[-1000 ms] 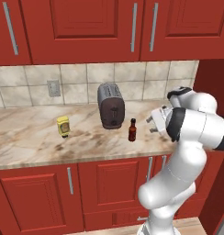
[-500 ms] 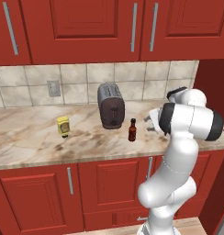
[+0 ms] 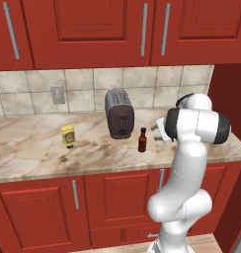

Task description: Place the condiment bottle and mustard from the counter to the top shelf of the fridge. If the existing items in the fridge are on the top shelf, move them to other shelves.

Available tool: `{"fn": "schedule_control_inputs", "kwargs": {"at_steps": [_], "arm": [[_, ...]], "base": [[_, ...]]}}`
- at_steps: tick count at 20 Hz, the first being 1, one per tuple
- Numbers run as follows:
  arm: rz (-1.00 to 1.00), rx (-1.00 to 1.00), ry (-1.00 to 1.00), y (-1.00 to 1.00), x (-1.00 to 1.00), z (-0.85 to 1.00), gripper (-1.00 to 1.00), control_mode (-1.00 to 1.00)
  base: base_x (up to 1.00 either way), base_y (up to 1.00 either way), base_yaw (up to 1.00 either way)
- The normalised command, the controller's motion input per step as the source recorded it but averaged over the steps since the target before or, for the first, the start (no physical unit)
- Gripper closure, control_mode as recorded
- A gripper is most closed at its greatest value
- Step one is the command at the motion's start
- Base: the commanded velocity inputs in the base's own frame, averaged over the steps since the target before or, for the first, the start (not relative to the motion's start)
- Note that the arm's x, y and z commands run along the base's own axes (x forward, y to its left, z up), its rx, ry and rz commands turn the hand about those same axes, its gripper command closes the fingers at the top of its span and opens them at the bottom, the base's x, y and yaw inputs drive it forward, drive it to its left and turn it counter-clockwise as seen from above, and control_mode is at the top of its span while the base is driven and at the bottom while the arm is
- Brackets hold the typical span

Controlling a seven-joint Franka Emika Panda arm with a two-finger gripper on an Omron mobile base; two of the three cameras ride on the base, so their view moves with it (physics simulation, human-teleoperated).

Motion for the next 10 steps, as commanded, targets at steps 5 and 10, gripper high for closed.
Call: {"fn": "schedule_control_inputs", "kwargs": {"at_steps": [5, 10], "arm": [[0.00, 0.00, 0.00, 0.20, 0.01, -0.07, -1.00, -1.00], [0.00, 0.00, 0.00, 0.21, 0.00, -0.11, -1.00, -1.00]], "base": [[0.00, 0.00, 0.00], [0.00, 0.00, 0.00]]}}
